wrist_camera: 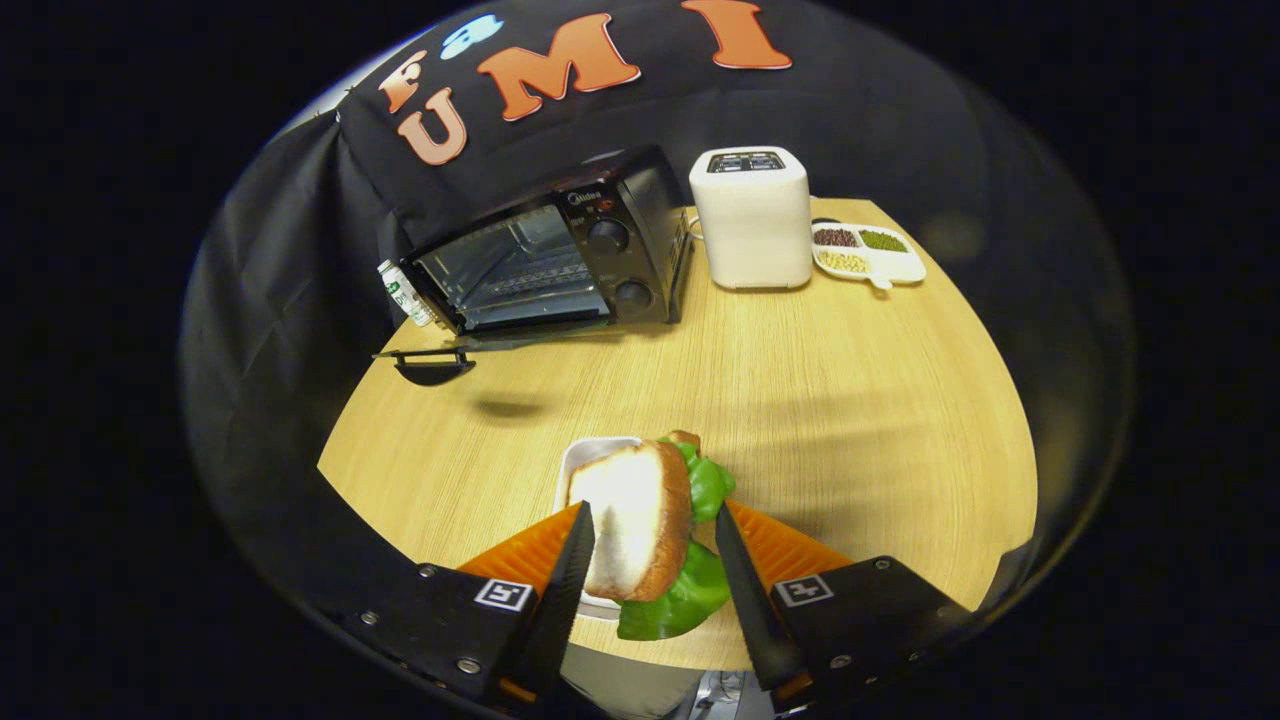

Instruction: Open the toaster oven, put the food inside, and close the toaster oven door.

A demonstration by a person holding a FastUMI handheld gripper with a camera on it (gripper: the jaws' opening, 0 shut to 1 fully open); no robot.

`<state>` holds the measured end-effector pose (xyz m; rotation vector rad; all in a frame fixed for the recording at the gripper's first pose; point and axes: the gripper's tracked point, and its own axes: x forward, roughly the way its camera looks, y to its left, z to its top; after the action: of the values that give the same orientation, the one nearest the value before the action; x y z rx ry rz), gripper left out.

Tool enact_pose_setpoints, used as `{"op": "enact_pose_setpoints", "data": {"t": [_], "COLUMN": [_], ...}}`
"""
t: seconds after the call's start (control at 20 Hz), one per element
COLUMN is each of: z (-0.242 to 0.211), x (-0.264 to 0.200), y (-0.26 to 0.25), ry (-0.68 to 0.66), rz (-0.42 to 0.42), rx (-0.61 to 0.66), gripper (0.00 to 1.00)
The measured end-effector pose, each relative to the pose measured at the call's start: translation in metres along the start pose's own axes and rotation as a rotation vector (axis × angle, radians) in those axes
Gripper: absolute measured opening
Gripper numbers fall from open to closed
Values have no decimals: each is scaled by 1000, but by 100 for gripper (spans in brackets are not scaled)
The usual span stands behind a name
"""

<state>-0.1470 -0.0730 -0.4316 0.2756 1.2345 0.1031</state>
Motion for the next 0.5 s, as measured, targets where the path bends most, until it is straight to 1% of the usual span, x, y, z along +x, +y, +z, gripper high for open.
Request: {"op": "enact_pose_setpoints", "data": {"t": [0.05,0.1,0.2,0.25,0.35,0.4,0.5], "z": [1,2,5,6,10,15,22], "x": [1,2,4,4,3,2,-5], "y": [1,2,3,2,5,7,9], "ry": [4,-2,-22,-25,-38,-54,-86], "rz": [10,15,7,6,12,16,16], "rx": [18,25,10,10,34,44,49], "gripper": [69,62,54,52,45,36,27]}}
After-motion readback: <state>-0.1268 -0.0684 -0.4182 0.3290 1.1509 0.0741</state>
